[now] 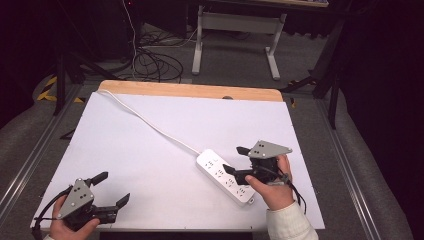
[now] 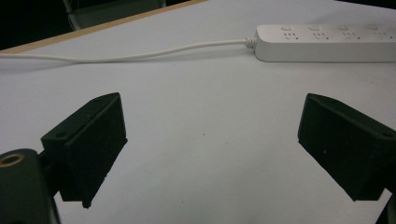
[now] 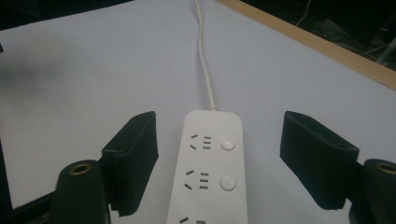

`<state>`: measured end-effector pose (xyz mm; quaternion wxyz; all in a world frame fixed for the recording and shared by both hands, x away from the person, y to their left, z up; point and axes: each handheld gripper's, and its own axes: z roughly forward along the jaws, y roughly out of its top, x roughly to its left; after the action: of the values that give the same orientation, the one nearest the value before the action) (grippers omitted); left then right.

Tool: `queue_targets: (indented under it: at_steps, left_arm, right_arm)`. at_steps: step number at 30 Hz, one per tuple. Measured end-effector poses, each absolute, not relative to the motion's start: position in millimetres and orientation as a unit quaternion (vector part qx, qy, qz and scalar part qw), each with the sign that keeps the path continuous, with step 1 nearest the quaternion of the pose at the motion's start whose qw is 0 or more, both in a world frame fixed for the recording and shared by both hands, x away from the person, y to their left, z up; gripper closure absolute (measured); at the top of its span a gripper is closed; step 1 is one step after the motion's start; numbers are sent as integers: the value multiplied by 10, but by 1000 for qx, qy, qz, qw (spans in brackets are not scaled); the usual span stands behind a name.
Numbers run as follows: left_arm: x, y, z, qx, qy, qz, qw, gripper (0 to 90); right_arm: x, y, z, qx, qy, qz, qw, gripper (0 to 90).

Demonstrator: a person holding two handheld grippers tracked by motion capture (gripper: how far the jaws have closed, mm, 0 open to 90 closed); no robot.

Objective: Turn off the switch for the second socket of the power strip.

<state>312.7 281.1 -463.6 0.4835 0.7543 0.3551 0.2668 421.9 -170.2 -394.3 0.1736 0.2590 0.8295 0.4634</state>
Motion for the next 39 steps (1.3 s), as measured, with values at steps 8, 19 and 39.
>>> queue_targets:
  at_steps: [8, 19, 39]
  left_arm:
    - [3126, 2812, -4632, 754, 353, 267, 485, 85]
    - [3122, 2811, -4628, 755, 351, 263, 487, 56]
    - [3120, 2813, -4623, 755, 346, 266, 489, 49]
  right_arm:
    - [4139, -1919, -3921, 262, 811, 492, 174, 266]
    - [4030, -2224, -4036, 269, 798, 508, 179, 236]
    - [3906, -2577, -4330, 281, 802, 495, 178, 179]
